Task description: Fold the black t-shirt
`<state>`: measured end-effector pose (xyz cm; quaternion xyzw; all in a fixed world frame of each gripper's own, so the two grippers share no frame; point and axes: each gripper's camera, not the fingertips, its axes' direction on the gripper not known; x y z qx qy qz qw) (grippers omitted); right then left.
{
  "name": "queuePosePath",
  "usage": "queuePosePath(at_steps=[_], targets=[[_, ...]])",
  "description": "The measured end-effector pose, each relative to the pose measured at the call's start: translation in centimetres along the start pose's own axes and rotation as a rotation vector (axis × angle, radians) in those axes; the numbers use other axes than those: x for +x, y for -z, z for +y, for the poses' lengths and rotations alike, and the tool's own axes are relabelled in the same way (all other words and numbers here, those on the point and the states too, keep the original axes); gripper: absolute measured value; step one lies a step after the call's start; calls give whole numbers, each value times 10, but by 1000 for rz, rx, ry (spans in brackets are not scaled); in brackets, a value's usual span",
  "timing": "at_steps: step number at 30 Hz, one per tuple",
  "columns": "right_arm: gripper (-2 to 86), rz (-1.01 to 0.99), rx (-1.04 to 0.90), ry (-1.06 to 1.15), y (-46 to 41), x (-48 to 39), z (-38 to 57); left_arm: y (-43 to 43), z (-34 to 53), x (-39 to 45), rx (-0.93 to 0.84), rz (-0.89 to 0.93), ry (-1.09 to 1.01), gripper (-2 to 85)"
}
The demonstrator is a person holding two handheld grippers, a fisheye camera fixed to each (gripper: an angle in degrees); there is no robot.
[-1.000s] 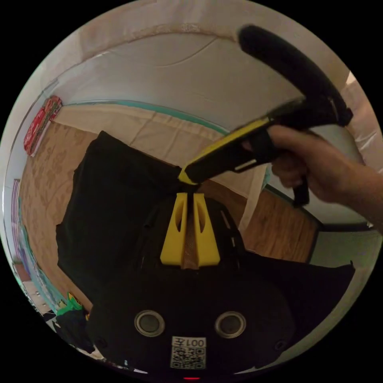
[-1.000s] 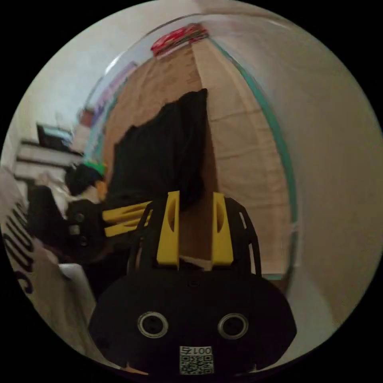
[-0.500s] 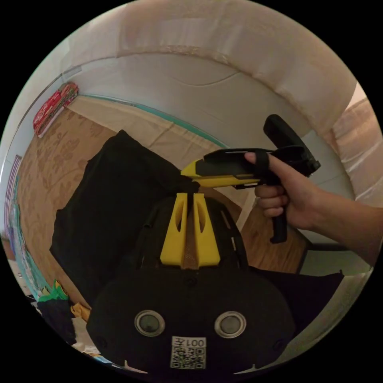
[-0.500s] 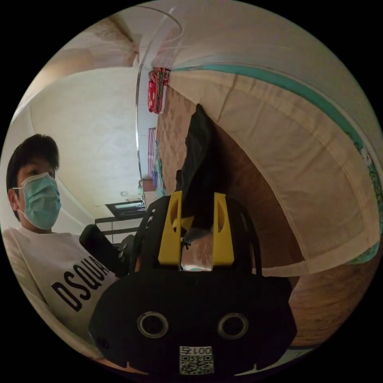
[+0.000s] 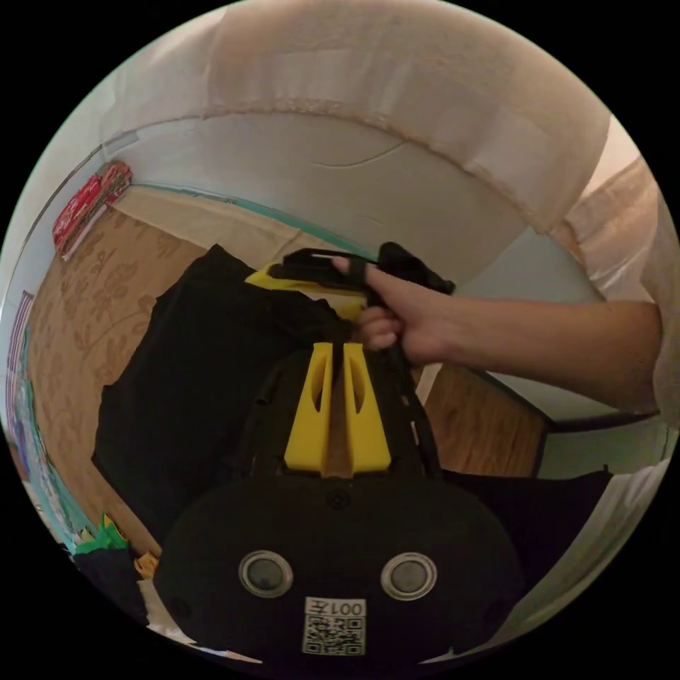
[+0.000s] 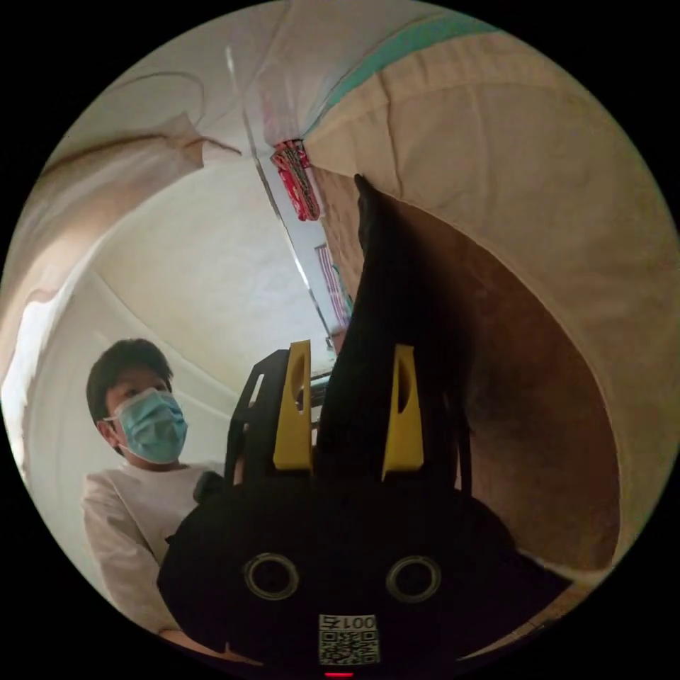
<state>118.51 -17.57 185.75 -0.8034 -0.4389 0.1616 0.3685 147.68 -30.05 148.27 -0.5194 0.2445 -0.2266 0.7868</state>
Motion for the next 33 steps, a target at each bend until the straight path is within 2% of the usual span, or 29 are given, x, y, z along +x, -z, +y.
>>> queuePosePath(at_steps=[6, 10, 15, 19, 21, 24, 27, 29, 33], targets=[[59, 166, -207, 82, -58, -36, -26, 4, 63, -46, 32, 4, -1, -16], [12, 202, -321, 108, -95, -72, -28, 11, 109, -87, 75, 6, 19, -16], [-2, 262, -421, 238, -168, -165, 4, 39, 173, -153, 164, 48, 113, -16], [-3, 350, -577, 505, -265, -251, 52, 86, 261, -229, 275, 57, 289, -16], [-1, 402, -738, 709, -350, -295, 97, 102, 306, -262, 291, 31, 395, -16], [10, 461, -974, 837, -458, -307, 158, 110, 392, -315, 269, -8, 626, -17], [42, 602, -1186, 897, -541, -280, 216, 85, 483, -364, 156, -19, 836, -16], [57, 708, -1206, 945, -563, -277, 241, 48, 550, -399, 57, 70, 957, -15], [73, 907, -1035, 1181, -547, -332, 302, 18, 622, -430, 48, 191, 1113, -10]])
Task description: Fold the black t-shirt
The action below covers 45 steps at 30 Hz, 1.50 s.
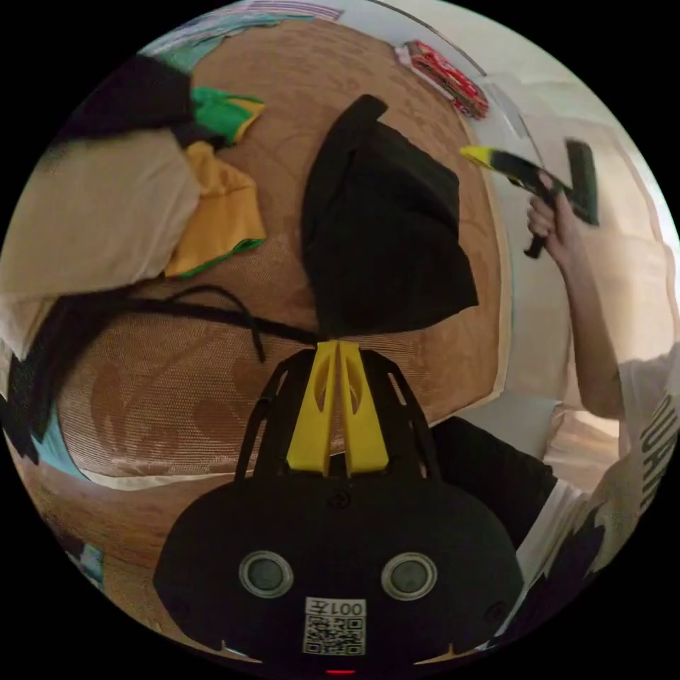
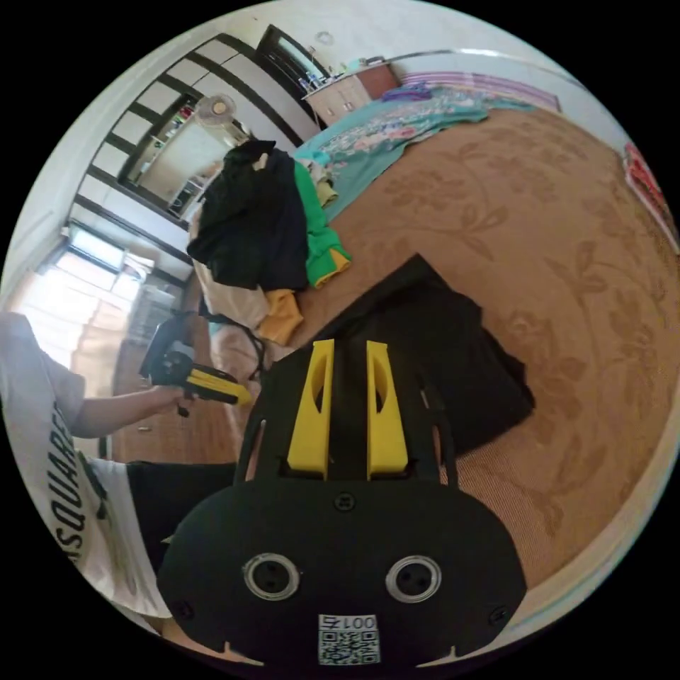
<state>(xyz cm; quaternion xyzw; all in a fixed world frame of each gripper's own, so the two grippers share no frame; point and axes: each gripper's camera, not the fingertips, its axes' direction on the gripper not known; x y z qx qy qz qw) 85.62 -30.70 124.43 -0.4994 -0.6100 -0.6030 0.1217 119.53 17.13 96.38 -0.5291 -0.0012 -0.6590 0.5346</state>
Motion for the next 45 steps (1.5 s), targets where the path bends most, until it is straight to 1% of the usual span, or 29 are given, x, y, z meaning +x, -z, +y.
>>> queuePosePath(at_steps=[2, 4, 6, 8, 9, 11, 14, 17, 18, 22, 24, 26, 27, 29, 30, 31, 32, 33, 35, 36, 38, 40, 42, 44, 45], targets=[[86, 129, -10, -24, 20, -29, 17, 5, 3, -26, 42, 48, 11, -9], [105, 207, -30, -52, 33, -60, 38, 6, 3, -41, 49, 74, 28, -8], [129, 331, -50, -58, 41, -108, 68, 4, 1, -55, 46, 119, 51, -5], [141, 432, -90, -100, 38, -139, 87, -3, -5, -74, 51, 236, 97, 13], [143, 451, -96, -141, 36, -154, 96, -5, -7, -78, 57, 268, 113, 17], [142, 401, -76, -168, 30, -170, 104, -14, -11, -94, 77, 356, 178, 30], [132, 438, -81, -175, 17, -185, 103, -20, -13, -104, 85, 373, 243, 39], [111, 483, -108, -173, 12, -187, 101, -22, -11, -103, 62, 356, 245, 44], [92, 487, -90, -177, 16, -188, 102, -22, -10, -103, 53, 353, 243, 44], [46, 422, -71, -187, 45, -194, 109, -24, -1, -96, 30, 368, 260, 51], [33, 306, 2, -260, 77, -197, 121, -21, 3, -87, 32, 300, 240, 55], [26, 184, 63, -348, 100, -198, 135, -13, 7, -63, 35, 104, 139, 63], [23, 122, 105, -394, 113, -199, 145, -11, 8, -55, 37, 40, 99, 66], [18, 64, 138, -460, 128, -199, 159, -6, 14, -14, 52, -252, -126, 85], [16, 19, 147, -511, 136, -197, 169, -6, 17, -3, 53, -320, -193, 89], [15, -14, 156, -543, 140, -194, 173, -8, 22, 19, 54, -433, -328, 98], [14, -93, 192, -613, 148, -188, 184, -11, 27, 41, 53, -506, -463, 105], [13, -187, 241, -669, 156, -181, 193, -14, 31, 52, 52, -535, -529, 108], [12, -285, 298, -726, 167, -173, 205, -26, 43, 87, 63, -667, -733, 125], [11, -313, 312, -735, 176, -170, 210, -28, 46, 95, 75, -705, -767, 130], [10, -307, 317, -714, 191, -168, 213, -36, 53, 121, 110, -810, -859, 149], [9, -311, 332, -691, 206, -168, 217, -46, 57, 135, 96, -851, -897, 159], [8, -377, 365, -668, 222, -163, 222, -57, 60, 148, 70, -898, -922, 161], [7, -405, 373, -644, 235, -160, 225, -64, 64, 167, 89, -959, -925, 131], [6, -393, 381, -622, 244, -159, 228, -65, 65, 172, 97, -961, -927, 113]])
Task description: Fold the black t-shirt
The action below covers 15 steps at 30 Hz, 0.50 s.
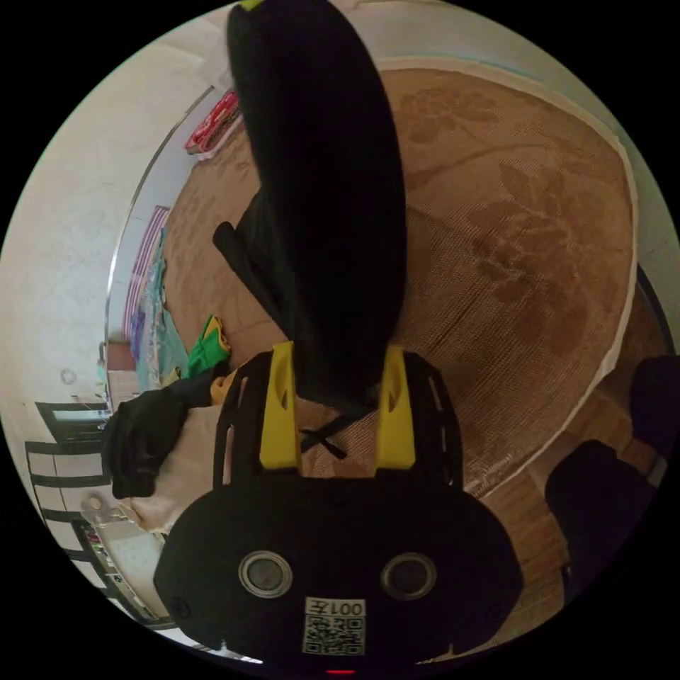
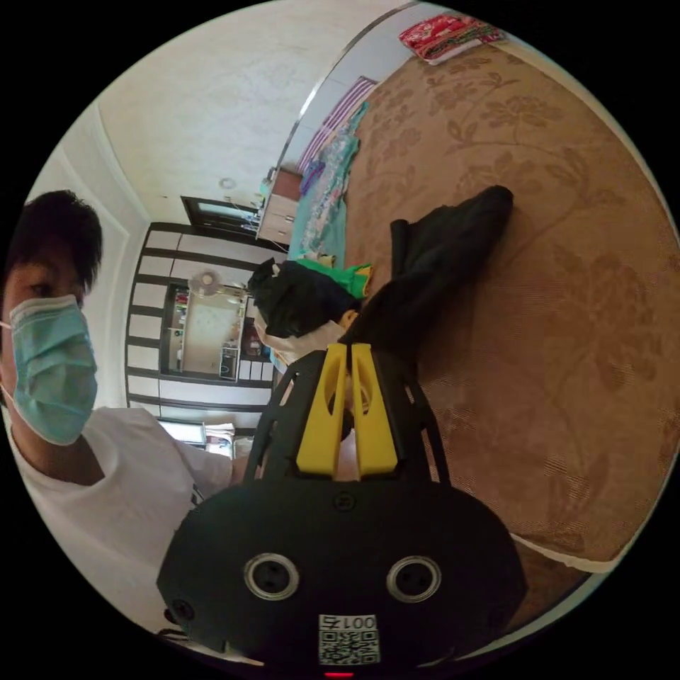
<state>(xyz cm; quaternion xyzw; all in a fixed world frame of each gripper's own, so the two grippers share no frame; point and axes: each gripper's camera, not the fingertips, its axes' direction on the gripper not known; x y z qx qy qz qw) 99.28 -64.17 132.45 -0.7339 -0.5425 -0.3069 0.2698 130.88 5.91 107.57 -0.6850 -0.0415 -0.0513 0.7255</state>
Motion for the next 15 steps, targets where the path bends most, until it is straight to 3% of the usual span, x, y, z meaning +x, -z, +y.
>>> queuePosePath(at_steps=[3, 8, 10, 13, 15], targets=[[6, 75, -9, 74, 27, 0, 4, 26, -13, 8, 23, -34, 30, 56], [4, 366, -164, 188, 72, 20, 38, 102, -24, 11, 18, 133, 3, 44], [3, 322, -214, 152, 89, 34, 58, 128, -28, 13, 5, 212, -28, 42], [3, 72, -104, -3, 123, 69, 70, 158, -54, 6, 46, 244, -110, 38], [2, 49, -35, 81, 146, 81, 35, 172, -86, -11, 92, 194, -173, 36]])
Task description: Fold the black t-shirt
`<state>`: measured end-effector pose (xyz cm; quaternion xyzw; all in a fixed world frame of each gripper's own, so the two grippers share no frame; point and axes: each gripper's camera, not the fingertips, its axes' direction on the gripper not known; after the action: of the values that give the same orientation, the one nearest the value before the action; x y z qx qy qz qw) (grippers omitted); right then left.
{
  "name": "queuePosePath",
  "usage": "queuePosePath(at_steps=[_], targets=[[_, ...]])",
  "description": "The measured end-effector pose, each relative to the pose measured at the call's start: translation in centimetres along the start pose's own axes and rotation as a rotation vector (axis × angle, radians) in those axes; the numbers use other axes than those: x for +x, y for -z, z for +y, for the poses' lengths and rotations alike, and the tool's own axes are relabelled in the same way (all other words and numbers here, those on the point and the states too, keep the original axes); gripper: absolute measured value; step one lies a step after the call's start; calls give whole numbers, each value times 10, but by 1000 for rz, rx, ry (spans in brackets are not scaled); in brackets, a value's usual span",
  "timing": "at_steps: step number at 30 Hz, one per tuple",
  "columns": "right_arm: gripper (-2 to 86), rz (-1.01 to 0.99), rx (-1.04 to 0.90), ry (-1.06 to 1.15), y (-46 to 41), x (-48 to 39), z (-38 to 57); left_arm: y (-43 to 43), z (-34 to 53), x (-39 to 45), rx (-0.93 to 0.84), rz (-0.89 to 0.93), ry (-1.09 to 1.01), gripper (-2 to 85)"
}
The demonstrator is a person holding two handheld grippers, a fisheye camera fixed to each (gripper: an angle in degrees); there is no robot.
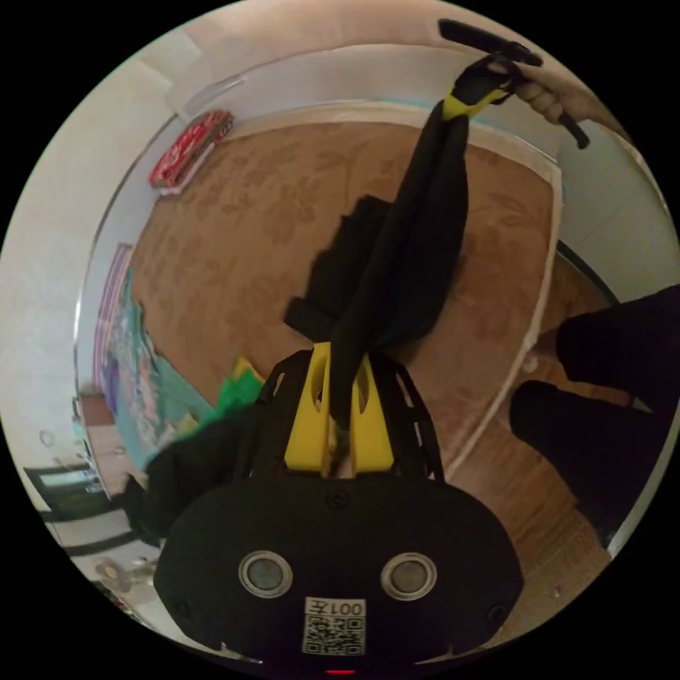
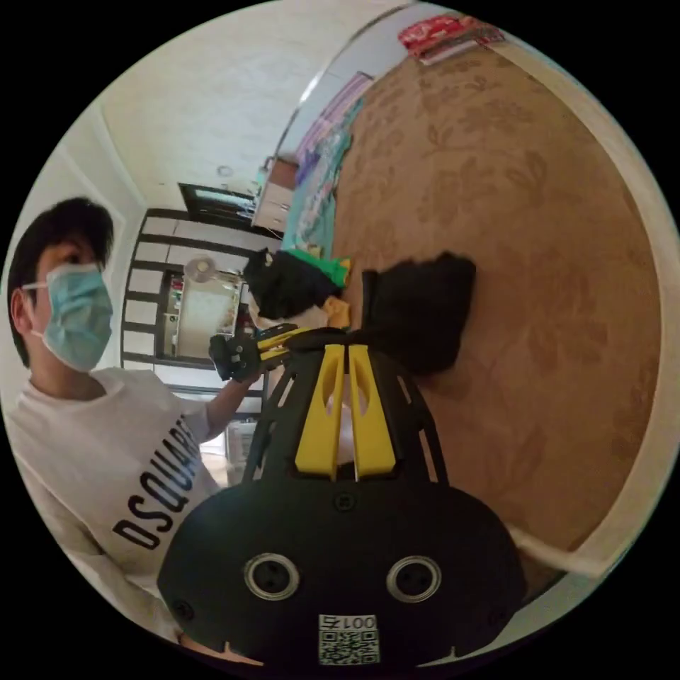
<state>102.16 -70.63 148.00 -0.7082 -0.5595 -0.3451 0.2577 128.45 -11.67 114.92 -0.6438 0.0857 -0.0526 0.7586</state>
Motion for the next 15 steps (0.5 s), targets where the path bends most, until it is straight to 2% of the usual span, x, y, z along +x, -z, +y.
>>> queuePosePath(at_steps=[3, 7, 11, 15], targets=[[2, 144, 102, 279, 39, -26, -70, 40, -55, -57, 72, -81, 36, 34], [2, 188, 267, 444, 91, -72, -105, 109, -108, -104, 159, -223, 152, 28], [3, 311, 338, 566, 125, -104, -85, 165, -141, -87, 231, -300, 189, 26], [3, 423, 279, 572, 126, -77, -44, 169, -171, -35, 200, -348, 147, 25]])
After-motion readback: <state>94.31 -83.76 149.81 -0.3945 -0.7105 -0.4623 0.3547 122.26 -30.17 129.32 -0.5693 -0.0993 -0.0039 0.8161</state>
